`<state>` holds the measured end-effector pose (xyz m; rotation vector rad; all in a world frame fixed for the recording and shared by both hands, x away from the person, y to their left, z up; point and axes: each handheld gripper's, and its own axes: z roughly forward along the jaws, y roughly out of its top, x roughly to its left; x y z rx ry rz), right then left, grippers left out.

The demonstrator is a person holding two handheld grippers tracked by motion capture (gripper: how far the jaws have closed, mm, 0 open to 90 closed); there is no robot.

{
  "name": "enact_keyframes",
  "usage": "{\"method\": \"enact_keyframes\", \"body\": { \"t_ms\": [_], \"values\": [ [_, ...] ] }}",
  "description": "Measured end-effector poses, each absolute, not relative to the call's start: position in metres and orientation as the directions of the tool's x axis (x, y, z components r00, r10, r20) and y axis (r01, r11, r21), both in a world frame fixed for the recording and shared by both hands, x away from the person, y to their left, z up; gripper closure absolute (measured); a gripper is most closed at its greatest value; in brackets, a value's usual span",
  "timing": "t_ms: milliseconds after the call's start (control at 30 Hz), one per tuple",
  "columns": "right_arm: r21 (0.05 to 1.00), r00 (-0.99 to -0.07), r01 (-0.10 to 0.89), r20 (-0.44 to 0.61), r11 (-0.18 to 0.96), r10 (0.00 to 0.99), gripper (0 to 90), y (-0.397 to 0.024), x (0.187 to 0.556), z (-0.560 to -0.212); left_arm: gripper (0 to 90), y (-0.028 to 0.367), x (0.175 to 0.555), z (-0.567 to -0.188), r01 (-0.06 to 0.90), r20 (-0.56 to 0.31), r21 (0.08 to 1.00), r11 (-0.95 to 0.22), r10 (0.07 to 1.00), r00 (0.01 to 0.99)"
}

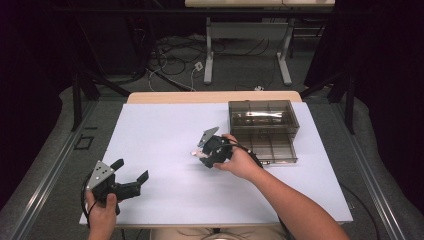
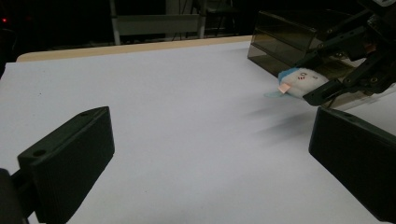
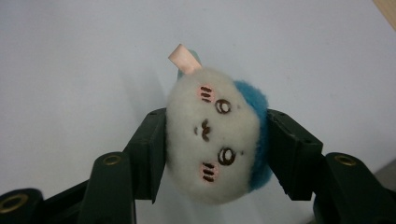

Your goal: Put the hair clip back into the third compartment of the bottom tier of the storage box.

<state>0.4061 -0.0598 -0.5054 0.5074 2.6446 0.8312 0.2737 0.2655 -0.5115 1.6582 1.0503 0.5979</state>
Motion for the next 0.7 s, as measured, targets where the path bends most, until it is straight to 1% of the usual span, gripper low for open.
{"method": "enact_keyframes", "body": {
  "t_ms": [367,700],
  "values": [
    [0.614,-0.859,0.273,-0.191,0.740,0.476,43.1,-0.094,0.408,-0.501,0.4,0.265,0.274,-0.512,0.346,-0.100,0.934,-0.090,0.864,0.493],
    [0.629,-0.829,0.308,-0.190,0.713,0.525,43.1,-0.122,0.410,-0.496,0.4,0.264,0.274,-0.512,0.352,-0.109,0.932,-0.082,0.865,0.490]
  ]
}}
